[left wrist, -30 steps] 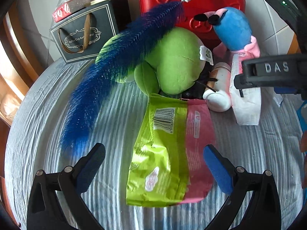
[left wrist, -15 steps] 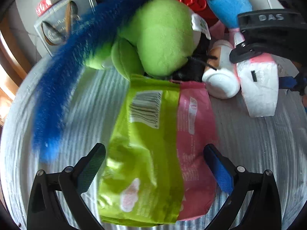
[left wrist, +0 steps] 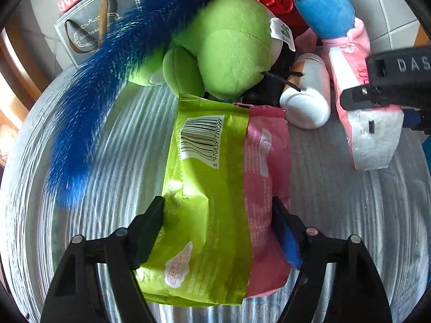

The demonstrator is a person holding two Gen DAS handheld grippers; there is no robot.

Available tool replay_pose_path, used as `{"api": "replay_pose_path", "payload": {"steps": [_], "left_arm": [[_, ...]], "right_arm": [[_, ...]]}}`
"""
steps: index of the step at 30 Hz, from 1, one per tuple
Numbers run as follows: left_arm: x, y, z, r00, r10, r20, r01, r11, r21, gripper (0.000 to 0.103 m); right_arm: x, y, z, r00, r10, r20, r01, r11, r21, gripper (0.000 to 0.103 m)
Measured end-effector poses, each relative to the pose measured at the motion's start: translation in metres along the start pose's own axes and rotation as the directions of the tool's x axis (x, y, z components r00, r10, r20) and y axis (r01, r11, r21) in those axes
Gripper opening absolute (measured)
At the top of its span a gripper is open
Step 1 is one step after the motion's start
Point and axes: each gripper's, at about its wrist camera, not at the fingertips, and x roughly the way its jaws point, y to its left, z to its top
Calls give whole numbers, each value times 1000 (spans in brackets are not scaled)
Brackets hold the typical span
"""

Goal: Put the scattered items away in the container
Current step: 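Grasp the green-pink wipes pack with the left tool while the right tool grasps the pink tissue pack, then lift and carry the wipes pack and tissue pack over the blue crate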

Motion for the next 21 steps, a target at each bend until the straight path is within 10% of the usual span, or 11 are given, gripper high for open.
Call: {"api": "replay_pose_path", "payload": {"steps": [21], "left_arm": [[-81, 37, -46, 1000, -1, -8, 0, 995, -103, 65]], "right_arm": [[-71, -4, -78, 1000, -18, 20, 20, 993, -117, 64]]}}
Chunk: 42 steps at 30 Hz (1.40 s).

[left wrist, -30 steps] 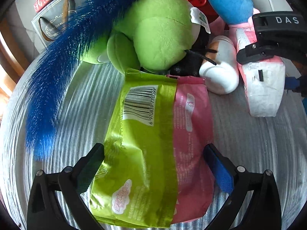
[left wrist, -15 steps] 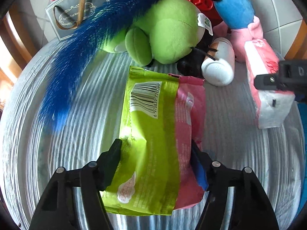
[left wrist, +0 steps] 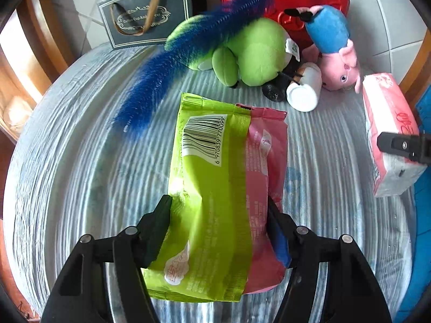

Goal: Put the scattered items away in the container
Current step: 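Lift and carry the wipes pack and tissue pack over the blue crate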

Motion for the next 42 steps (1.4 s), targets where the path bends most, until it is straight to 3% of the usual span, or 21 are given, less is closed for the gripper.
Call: {"api": "replay_pose_path", "payload": {"steps": [13, 32, 42], "left_arm": [[-88, 24, 16, 997, 6, 77, -3, 999, -46, 65], [-234, 40, 18, 975, -58, 214, 59, 998, -1, 65], [-269, 27, 12, 967, -55, 247, 58, 998, -4, 65]], "right_arm": [[-98, 26, -44, 996, 51, 70, -48, 998, -39, 65], [-229, 40, -85, 973, 110, 203, -94, 992, -87, 65], [-272, 31, -99, 957, 128, 262, -101, 988, -115, 65]]}}
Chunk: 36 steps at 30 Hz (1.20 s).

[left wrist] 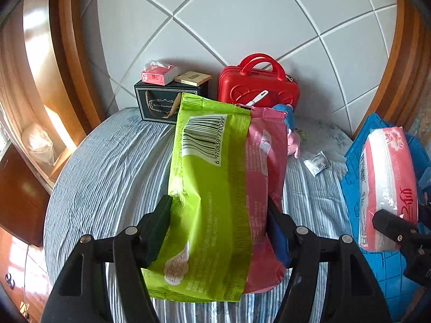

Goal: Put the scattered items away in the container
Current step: 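Lift and carry the wipes pack and tissue pack over the blue crate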

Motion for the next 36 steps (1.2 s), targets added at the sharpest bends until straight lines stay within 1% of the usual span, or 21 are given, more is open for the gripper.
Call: {"api": "replay_pose_path", "payload": {"steps": [8, 14, 23, 30, 36], "left_arm": [[-20, -29, 6, 999, 29, 35, -28, 999, -41, 65], [-31, -57, 6, 998, 52, 41, -50, 997, -53, 65], [-48, -88, 11, 996, 69, 58, -65, 995, -73, 65], [-63, -129, 21, 995, 44, 86, -41, 998, -39, 65], [-74, -177, 30, 993, -16, 116, 14, 1000, 20, 65]], "right_arm": [[-16, -19, -1, 998, 55, 7, -55, 997, -49, 65], [-28, -38, 0, 994, 105, 17, -104, 991, -80, 65], [-43, -61, 4, 990, 138, 38, -133, 986, -104, 65], [-76, -93, 10, 983, 151, 101, -143, 986, -82, 65], [-103, -131, 8, 983, 114, 147, -110, 993, -35, 66]]}}
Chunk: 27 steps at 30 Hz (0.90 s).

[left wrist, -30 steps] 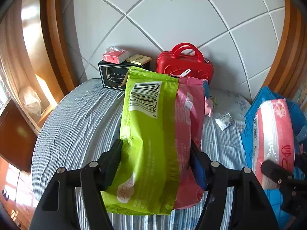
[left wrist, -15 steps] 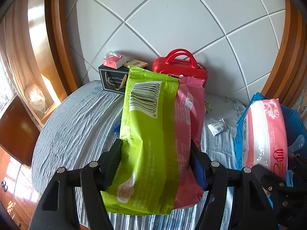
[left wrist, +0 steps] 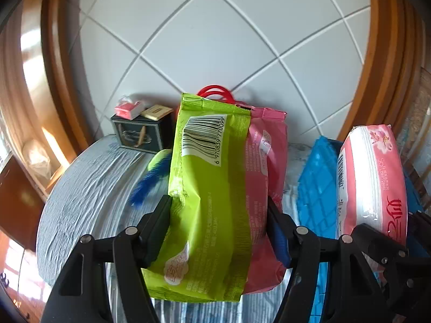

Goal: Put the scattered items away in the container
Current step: 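Lift and carry the wipes pack and tissue pack over the blue crate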

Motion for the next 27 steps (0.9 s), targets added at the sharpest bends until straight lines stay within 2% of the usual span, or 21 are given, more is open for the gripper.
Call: {"api": "replay_pose_path", "payload": {"steps": [10, 19, 27], "left_arm": [[2, -94, 12, 990, -141, -14, 141, 982, 128, 65], [5, -175, 19, 964, -263, -32, 263, 940, 219, 65], [3, -240, 12, 939, -337, -71, 343, 894, 288, 65]], "right_arm": [[-52, -76, -8, 991, -118, 62, 110, 986, 128, 66], [-93, -144, -27, 963, -264, 59, 241, 936, 255, 66], [-120, -187, -59, 942, -334, 34, 302, 888, 347, 66]]}}
